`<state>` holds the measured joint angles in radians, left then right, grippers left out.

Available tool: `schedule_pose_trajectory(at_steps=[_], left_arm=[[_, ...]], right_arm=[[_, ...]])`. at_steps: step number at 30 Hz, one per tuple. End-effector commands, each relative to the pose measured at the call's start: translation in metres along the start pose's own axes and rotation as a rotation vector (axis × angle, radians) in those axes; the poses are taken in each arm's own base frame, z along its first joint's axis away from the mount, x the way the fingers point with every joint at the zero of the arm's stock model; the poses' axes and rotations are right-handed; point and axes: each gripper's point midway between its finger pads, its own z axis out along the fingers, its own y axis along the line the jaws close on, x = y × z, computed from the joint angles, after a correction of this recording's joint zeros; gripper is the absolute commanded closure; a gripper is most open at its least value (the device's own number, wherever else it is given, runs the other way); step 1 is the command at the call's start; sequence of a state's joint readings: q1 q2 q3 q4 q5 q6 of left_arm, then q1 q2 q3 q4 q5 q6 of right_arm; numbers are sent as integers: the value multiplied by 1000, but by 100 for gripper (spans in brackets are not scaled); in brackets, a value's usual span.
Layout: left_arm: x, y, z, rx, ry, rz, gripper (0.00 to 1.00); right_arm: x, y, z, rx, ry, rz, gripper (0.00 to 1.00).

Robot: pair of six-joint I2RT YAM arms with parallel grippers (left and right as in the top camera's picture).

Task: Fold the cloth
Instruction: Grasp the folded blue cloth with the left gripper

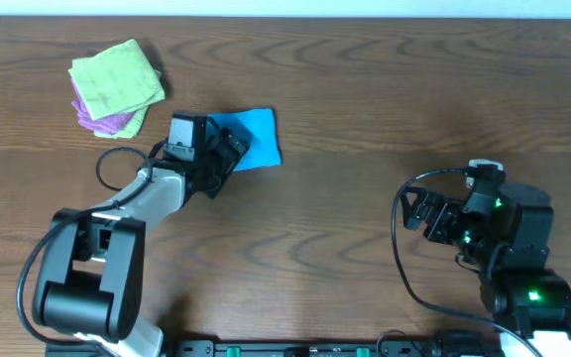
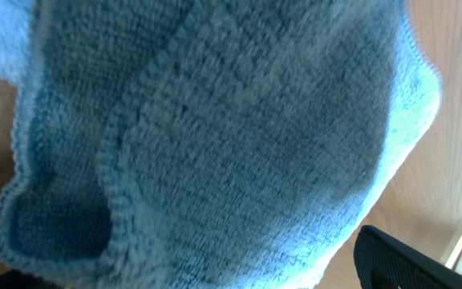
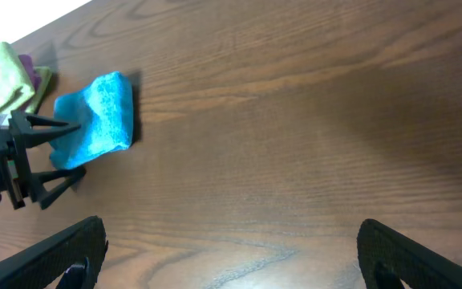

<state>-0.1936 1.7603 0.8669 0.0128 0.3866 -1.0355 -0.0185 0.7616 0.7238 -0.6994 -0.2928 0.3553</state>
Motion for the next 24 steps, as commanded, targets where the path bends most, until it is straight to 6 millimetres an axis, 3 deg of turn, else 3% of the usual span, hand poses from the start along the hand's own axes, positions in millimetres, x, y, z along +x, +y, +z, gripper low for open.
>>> schedule_pose_trajectory(at_steps=[1, 3, 9, 12, 24], left_arm=[[1, 11, 9, -28, 2, -26, 4], [-1, 12, 12, -32, -7, -26, 0], [-7, 22, 21, -60, -38, -28, 26], [-10, 27, 29, -68, -45, -29, 34], [-20, 26, 55, -9, -75, 69, 57]], right_arm=[[2, -2, 1, -2, 4, 18, 1], [2, -2, 1, -2, 4, 18, 1], [2, -1, 1, -3, 4, 18, 1], [2, -1, 1, -3, 5, 17, 1], [2, -1, 1, -3, 5, 17, 1]])
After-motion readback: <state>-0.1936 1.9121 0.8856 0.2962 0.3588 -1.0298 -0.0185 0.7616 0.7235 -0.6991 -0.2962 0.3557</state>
